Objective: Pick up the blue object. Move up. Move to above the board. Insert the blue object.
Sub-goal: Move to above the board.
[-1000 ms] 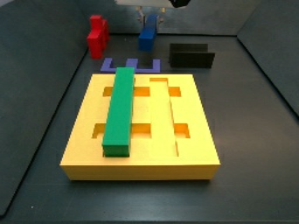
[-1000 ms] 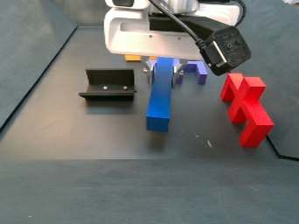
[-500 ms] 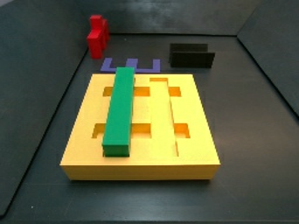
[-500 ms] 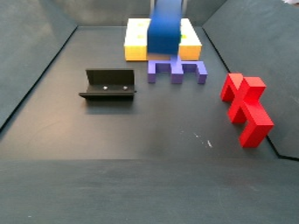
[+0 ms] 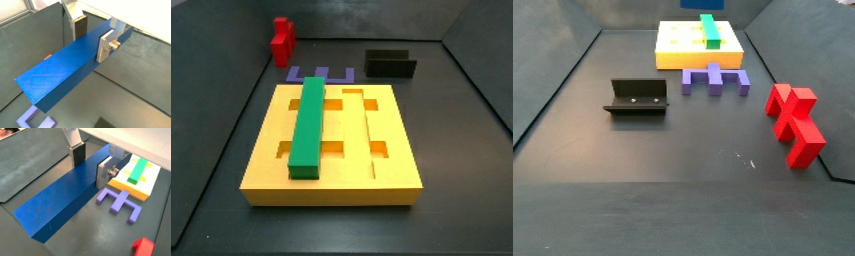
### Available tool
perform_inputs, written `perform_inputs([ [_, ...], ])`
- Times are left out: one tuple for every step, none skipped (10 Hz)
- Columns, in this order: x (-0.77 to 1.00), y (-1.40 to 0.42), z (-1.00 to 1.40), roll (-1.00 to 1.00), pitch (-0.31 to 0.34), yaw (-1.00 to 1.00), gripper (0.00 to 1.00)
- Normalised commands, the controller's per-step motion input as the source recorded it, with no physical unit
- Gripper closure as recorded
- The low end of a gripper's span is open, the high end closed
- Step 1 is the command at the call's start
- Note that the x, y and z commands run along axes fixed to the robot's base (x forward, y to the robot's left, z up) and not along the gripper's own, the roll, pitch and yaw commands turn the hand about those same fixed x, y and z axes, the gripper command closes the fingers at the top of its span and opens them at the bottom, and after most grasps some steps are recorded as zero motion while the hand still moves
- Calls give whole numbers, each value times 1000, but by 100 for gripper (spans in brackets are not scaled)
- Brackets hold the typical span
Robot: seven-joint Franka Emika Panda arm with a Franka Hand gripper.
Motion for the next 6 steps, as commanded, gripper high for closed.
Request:
perform_inputs([
  [-57, -1400, 164, 95, 251, 464, 100],
  [-60, -1400, 165, 107, 172, 332, 100],
  [-57, -1400, 162, 34, 88, 167, 100],
  [-56, -1400, 169, 32, 57, 95, 100],
  [-58, -1400, 176, 26, 50, 74, 100],
  [-46, -1400, 181, -2, 51, 24, 100],
])
